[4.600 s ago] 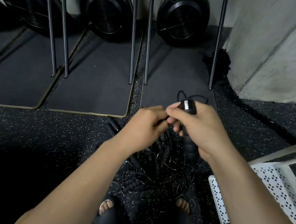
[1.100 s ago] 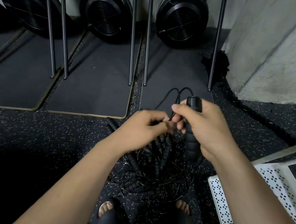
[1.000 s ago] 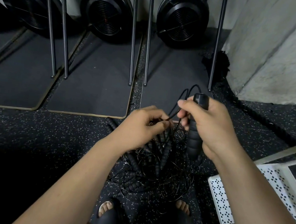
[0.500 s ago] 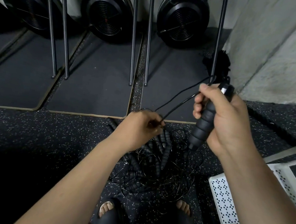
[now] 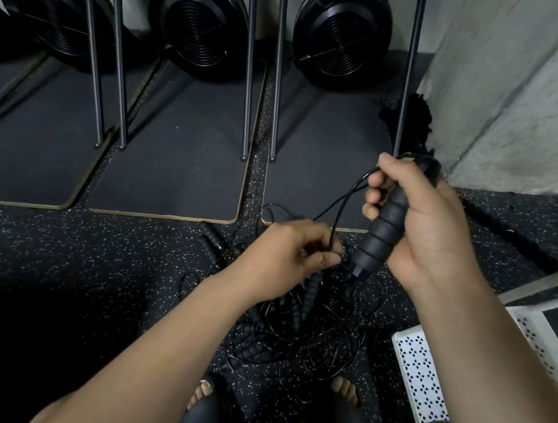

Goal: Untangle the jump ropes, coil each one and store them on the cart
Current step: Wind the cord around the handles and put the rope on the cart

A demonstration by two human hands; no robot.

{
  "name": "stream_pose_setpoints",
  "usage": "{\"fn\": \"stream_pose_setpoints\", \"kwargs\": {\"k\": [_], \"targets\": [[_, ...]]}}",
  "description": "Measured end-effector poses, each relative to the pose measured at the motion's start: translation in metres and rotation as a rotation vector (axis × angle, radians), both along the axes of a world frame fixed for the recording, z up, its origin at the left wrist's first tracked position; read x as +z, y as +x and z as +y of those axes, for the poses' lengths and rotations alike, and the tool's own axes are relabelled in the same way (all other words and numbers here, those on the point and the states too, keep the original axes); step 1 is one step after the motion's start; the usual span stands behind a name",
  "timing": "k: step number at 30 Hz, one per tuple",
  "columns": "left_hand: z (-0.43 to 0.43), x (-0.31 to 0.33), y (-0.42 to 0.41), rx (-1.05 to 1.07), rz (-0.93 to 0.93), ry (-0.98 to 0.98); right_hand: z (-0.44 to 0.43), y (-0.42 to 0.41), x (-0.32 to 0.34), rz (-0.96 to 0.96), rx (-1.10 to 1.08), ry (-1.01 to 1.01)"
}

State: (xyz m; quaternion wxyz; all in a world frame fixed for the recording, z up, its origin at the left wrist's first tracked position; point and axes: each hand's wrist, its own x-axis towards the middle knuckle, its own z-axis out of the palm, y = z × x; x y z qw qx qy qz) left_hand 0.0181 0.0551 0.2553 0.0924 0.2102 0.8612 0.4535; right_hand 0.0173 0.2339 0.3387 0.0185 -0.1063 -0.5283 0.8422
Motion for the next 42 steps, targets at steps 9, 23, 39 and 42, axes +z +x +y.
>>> {"fn": "stream_pose_setpoints", "kwargs": {"k": [9,23,39,42], "targets": [[-0.009,0.003,0.0,0.024,-0.119,0.11,0.008,-0.006,-0.01,-0.049,0.032,0.084],[-0.027,0.021,-0.011,0.349,-0.194,0.603,-0.025,0.009,-0.039,-0.107,0.471,0.807],[-0.001,0.005,0.027,-0.126,-0.342,0.295,0.0,-0.001,-0.017,-0.024,0.143,0.179],[0.004,-0.001,0.027,-0.119,-0.203,0.11,0.008,-0.006,-0.017,-0.048,0.057,0.08]]}}
